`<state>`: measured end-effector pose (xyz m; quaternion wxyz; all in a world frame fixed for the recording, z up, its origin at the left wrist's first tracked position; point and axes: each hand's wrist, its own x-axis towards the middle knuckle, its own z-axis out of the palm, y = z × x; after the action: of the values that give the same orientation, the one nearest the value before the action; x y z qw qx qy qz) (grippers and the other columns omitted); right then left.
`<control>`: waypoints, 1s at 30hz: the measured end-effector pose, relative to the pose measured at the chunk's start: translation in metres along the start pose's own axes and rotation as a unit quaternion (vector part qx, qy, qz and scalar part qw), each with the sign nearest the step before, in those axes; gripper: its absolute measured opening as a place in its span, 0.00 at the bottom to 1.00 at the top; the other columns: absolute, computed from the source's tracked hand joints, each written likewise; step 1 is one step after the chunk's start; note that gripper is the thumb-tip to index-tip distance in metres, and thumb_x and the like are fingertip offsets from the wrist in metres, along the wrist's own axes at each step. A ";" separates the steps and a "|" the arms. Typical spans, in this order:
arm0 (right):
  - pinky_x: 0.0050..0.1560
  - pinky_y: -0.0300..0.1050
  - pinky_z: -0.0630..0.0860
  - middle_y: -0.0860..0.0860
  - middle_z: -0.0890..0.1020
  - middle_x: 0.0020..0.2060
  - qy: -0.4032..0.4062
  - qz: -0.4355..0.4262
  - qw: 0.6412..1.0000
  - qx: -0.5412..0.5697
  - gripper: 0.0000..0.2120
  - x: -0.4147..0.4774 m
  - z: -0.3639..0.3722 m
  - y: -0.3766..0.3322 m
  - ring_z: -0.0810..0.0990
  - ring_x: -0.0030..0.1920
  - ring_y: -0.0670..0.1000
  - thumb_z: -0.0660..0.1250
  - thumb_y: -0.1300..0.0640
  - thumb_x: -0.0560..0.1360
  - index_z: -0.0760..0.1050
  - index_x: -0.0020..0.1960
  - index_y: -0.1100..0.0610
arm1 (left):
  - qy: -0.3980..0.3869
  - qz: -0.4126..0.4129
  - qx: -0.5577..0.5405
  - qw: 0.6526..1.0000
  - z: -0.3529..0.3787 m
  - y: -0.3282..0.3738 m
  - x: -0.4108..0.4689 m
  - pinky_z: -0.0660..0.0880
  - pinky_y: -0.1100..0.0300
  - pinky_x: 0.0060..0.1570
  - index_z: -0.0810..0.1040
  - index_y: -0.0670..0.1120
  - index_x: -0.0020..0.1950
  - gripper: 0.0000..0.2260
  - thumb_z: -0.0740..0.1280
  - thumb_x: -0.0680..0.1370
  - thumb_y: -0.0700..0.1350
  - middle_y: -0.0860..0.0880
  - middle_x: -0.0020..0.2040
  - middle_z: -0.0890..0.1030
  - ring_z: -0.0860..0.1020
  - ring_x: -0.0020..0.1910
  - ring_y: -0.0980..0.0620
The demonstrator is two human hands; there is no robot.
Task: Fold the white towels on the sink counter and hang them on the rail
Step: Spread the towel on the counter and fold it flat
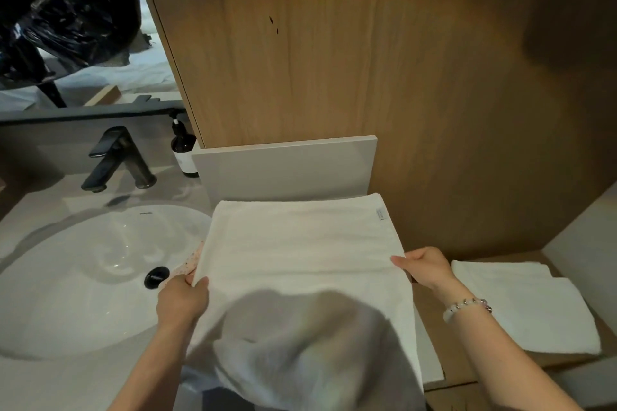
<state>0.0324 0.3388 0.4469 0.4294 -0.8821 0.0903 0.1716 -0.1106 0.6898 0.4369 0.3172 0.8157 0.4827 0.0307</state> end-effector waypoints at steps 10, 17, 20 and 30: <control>0.43 0.44 0.74 0.52 0.77 0.28 0.018 0.018 0.999 -0.045 0.22 0.004 -0.001 -0.010 0.78 0.36 0.53 0.66 0.46 0.74 0.69 0.25 0.56 | 0.072 0.066 0.108 0.989 0.005 0.012 -0.007 0.73 0.47 0.52 0.75 0.33 0.57 0.16 0.67 0.75 0.43 0.34 0.55 0.77 0.75 0.54 0.34; 0.40 0.43 0.76 0.53 0.78 0.33 -0.042 0.039 0.998 0.025 0.10 0.000 0.001 -0.010 0.77 0.37 0.52 0.65 0.55 0.72 0.74 0.34 0.57 | -0.159 0.436 0.304 0.832 0.075 0.098 -0.059 0.45 0.52 0.74 0.51 0.50 0.77 0.24 0.46 0.82 0.56 0.48 0.78 0.49 0.46 0.77 0.45; 0.43 0.43 0.74 0.53 0.78 0.33 -0.043 0.038 0.998 0.010 0.13 -0.001 0.003 -0.012 0.77 0.39 0.53 0.65 0.52 0.72 0.70 0.32 0.55 | -0.240 0.476 0.316 0.785 0.098 0.129 -0.079 0.44 0.44 0.73 0.52 0.54 0.77 0.21 0.46 0.83 0.51 0.51 0.78 0.48 0.43 0.77 0.45; 0.38 0.37 0.77 0.51 0.83 0.39 -0.148 0.076 0.986 0.015 0.12 -0.008 -0.004 -0.009 0.81 0.38 0.48 0.65 0.49 0.75 0.77 0.44 0.58 | -0.304 0.384 0.400 0.775 0.132 0.145 -0.088 0.39 0.39 0.71 0.38 0.55 0.76 0.27 0.46 0.81 0.60 0.54 0.76 0.33 0.34 0.75 0.45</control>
<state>0.0290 0.3413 0.4589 0.4372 -0.8309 0.0954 0.3307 0.0008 0.5062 0.4339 0.0546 0.9536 -0.0228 -0.2952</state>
